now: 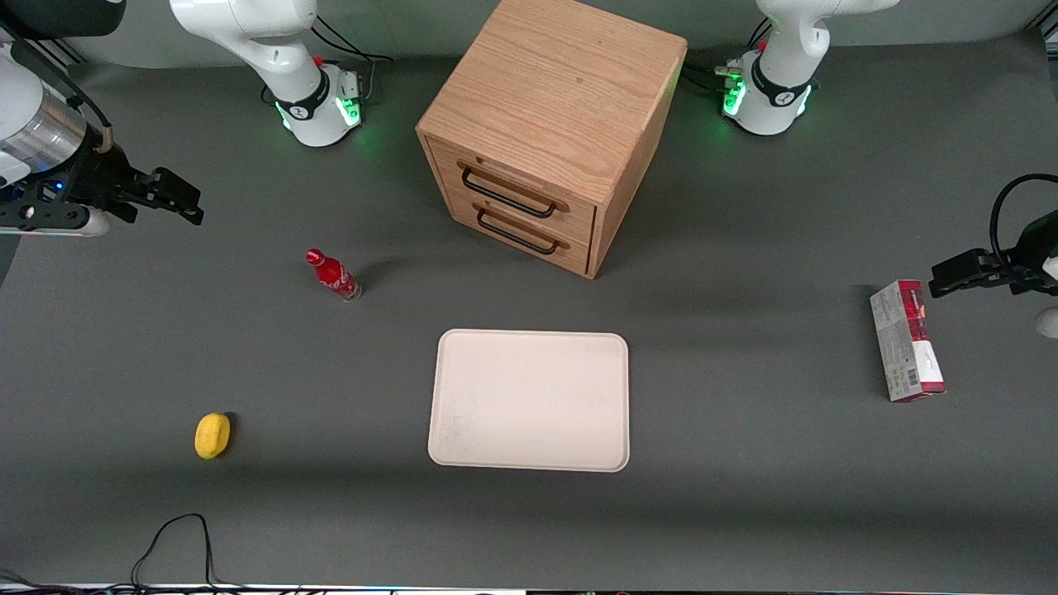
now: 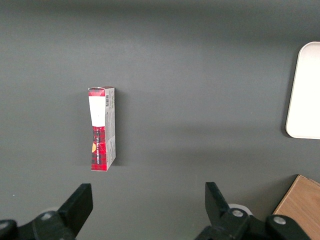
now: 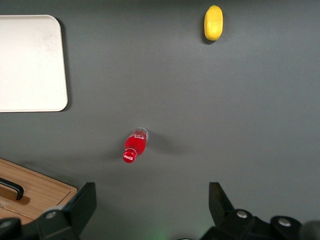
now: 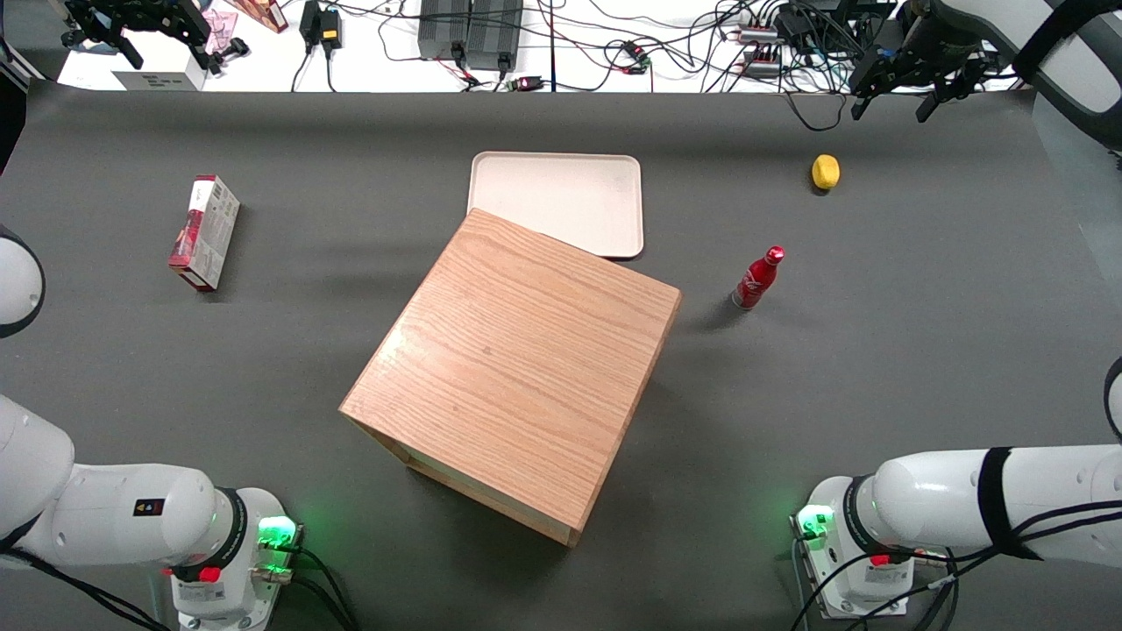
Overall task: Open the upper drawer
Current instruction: 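Move the right gripper toward the upper drawer's dark bar handle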
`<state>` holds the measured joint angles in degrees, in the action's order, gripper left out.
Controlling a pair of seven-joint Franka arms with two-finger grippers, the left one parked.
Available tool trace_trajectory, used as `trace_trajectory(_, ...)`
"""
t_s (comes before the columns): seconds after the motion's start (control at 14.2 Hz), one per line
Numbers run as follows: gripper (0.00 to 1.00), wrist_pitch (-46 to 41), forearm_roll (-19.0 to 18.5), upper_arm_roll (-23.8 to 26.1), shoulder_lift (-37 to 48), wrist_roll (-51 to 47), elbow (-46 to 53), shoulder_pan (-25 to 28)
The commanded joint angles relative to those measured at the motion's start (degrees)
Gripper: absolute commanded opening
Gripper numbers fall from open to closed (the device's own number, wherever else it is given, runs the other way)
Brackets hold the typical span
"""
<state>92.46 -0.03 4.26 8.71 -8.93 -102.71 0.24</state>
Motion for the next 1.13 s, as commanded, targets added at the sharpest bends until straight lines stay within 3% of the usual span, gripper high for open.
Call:
trace_trajectory(0.0, 1.00, -0.26, -0.50, -0.31, -0.62, 0.15, 1.37, 0.46)
trace_trajectory(0.21, 1.00, 0.44, 0.64, -0.22, -2.02, 0.14, 1.98, 0.64)
trace_trajectory(0.35, 1.00, 0.35, 4.05, 0.65, -5.35, 0.23, 5.66, 1.16)
trace_trajectory(1.06, 1.00, -0.35, 3.89, 28.06, -17.75, 1.80, 17.27, 2.04)
